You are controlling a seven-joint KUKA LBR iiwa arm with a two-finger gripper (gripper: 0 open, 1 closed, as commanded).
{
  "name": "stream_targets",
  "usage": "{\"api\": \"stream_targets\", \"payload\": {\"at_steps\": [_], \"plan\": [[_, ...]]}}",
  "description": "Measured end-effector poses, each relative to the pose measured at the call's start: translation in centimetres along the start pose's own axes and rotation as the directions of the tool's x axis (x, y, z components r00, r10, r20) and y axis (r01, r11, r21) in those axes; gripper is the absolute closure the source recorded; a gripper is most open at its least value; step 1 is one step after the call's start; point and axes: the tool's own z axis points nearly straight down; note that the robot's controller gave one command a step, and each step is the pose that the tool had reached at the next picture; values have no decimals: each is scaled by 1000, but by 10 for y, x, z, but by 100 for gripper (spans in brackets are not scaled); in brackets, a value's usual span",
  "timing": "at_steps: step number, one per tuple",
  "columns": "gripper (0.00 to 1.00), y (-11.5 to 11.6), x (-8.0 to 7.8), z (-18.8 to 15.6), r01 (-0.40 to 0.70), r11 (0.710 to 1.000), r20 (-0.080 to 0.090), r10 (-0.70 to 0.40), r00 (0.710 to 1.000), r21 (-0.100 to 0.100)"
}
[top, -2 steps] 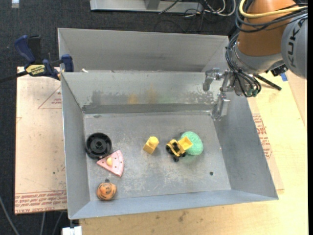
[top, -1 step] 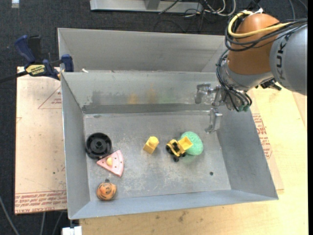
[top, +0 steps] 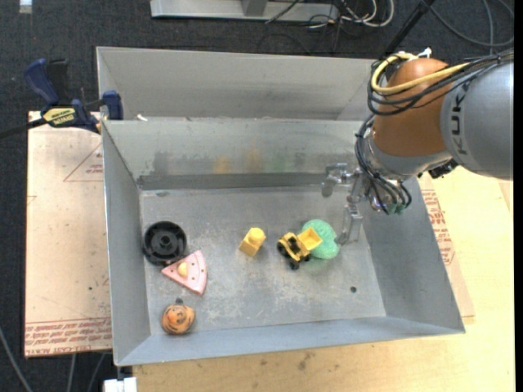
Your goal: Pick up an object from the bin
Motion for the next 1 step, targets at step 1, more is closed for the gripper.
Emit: {"api": "stream_targets", "payload": {"at_steps": [1], "plan": [[0, 16, 13, 40, 52, 999, 1, -52, 999, 1]]}}
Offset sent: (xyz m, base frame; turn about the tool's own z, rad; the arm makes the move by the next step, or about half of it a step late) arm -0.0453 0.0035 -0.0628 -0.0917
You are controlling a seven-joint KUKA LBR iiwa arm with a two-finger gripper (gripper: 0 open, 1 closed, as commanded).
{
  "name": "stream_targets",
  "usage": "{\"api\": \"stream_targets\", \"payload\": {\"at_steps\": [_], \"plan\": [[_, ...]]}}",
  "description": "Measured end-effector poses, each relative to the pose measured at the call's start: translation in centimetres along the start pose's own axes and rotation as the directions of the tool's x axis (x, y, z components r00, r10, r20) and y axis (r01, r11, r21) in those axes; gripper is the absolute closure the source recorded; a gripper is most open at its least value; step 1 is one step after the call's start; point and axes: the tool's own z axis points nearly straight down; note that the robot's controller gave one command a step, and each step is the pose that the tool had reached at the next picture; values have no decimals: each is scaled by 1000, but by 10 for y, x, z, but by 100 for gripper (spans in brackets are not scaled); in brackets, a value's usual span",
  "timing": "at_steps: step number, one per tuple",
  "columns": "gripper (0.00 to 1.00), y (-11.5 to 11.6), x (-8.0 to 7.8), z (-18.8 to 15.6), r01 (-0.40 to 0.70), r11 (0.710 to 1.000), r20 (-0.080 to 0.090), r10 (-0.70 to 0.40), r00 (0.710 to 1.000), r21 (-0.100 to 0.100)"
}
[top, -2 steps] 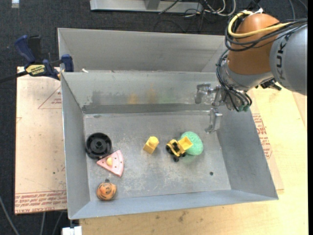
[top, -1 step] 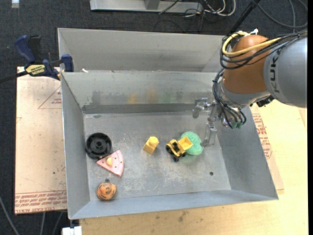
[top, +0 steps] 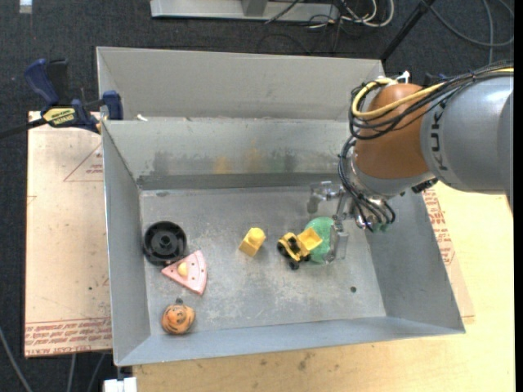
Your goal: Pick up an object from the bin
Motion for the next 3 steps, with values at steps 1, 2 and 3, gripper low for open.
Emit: {"api": "stream_targets", "payload": {"at_steps": [1, 2, 3], "plan": [[100, -10, 33, 23, 39, 999, -2, -39, 999, 0], [100, -10, 33, 23, 40, 999, -2, -40, 999, 0], [100, -20, 5, -109, 42, 999, 1, -42, 999, 1]]}}
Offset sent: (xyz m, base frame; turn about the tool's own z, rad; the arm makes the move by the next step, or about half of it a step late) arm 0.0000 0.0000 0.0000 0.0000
